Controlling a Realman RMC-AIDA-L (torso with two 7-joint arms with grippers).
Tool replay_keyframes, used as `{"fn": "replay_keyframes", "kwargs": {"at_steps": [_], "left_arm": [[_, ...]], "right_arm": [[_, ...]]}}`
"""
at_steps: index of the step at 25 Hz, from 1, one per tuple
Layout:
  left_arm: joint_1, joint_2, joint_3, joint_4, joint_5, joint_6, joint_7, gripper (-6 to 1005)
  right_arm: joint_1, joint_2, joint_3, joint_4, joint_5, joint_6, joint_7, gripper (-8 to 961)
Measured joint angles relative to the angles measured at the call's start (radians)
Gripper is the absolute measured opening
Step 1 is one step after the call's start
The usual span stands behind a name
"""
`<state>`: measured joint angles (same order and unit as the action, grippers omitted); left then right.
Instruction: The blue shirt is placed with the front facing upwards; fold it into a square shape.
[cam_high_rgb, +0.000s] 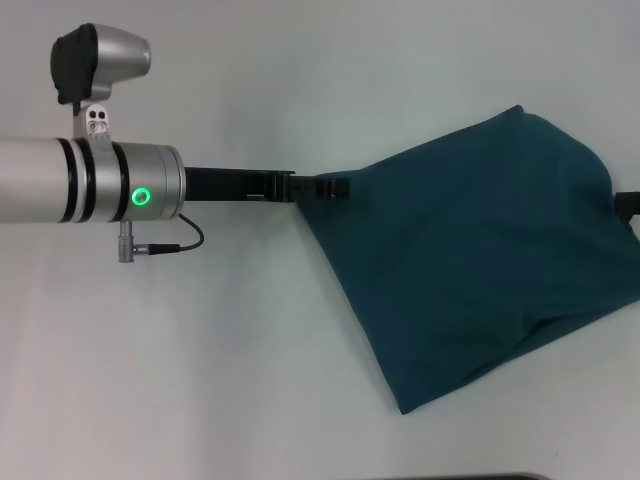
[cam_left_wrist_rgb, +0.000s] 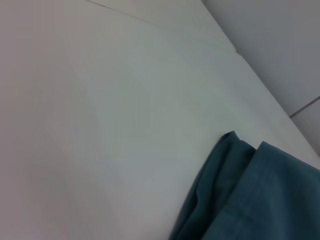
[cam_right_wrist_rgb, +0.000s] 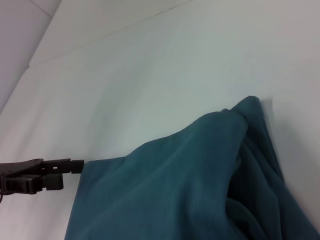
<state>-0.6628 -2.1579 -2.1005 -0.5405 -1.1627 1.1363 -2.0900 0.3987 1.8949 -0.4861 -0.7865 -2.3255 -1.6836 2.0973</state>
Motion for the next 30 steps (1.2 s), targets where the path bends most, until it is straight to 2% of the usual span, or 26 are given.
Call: {"fn": "replay_keyframes", "kwargs": {"at_steps": [18,30], "left_arm": [[0.001,0.003,0.025,0.005,0.005,-0.032,-0.002,935],[-0.025,-0.006,0.065,0.007,0.005,-0.040,-0.002,934]], "right_arm": [[-0.003,0.003,0.005,0.000,0.000,-0.001,0.001,824],[0.002,0.006,0.006,0.000,0.000,-0.001,0.001,824]]}}
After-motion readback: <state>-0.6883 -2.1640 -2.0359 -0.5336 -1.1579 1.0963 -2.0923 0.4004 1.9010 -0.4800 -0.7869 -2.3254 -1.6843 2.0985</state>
